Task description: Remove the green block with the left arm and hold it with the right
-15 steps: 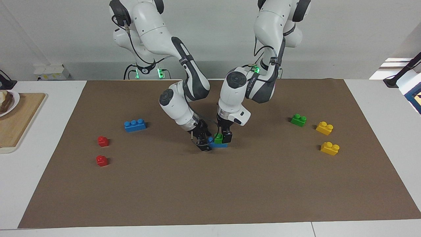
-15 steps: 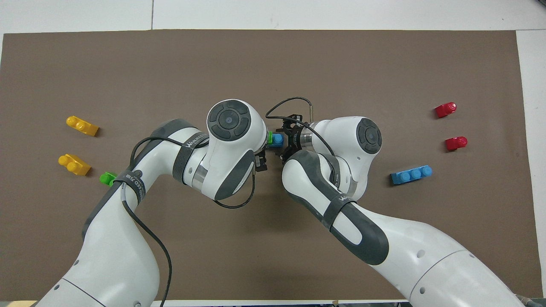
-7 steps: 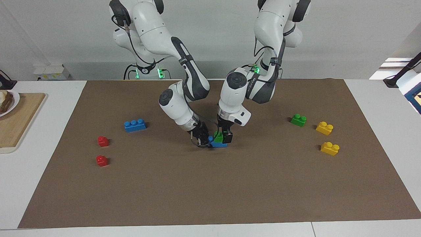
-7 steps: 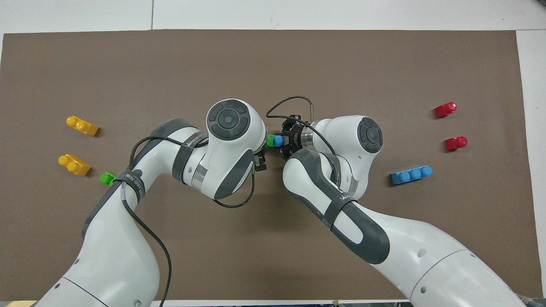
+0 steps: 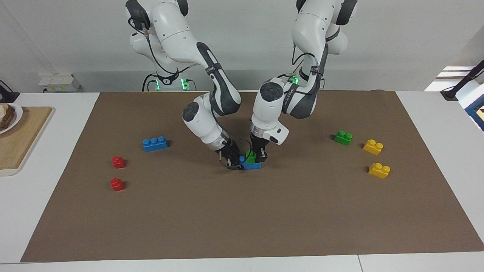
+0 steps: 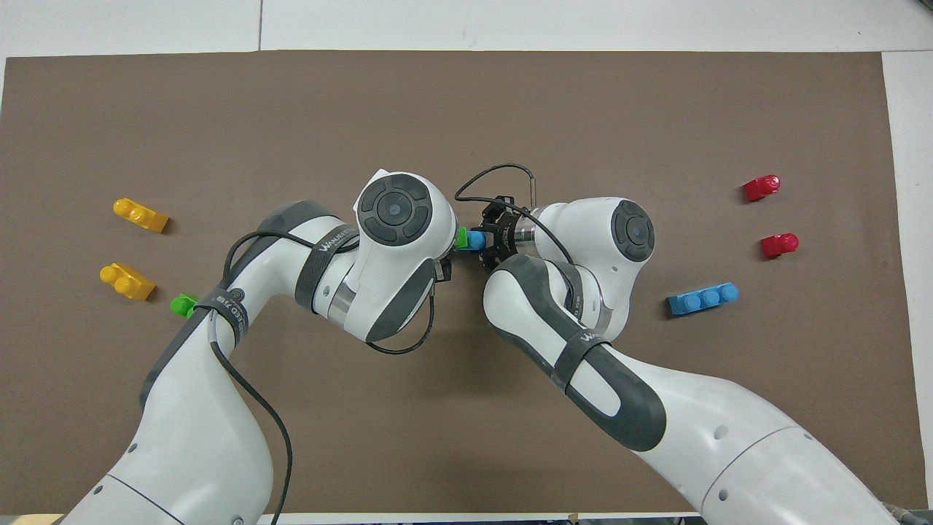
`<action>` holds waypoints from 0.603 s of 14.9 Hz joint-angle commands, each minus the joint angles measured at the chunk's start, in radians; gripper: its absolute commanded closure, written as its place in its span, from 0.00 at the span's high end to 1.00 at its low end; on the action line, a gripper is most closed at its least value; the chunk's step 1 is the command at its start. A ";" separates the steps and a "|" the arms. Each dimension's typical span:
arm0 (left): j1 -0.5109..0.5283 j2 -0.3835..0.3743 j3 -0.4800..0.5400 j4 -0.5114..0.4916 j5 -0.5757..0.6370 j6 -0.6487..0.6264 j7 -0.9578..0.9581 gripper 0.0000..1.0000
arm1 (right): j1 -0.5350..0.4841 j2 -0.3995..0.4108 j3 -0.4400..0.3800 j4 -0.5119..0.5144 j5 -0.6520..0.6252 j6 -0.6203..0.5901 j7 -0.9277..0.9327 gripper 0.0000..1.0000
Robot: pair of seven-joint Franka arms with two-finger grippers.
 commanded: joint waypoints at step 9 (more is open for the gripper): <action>0.044 -0.167 0.013 0.000 0.013 -0.179 0.008 0.00 | -0.007 0.026 0.003 -0.003 0.031 0.028 -0.055 0.00</action>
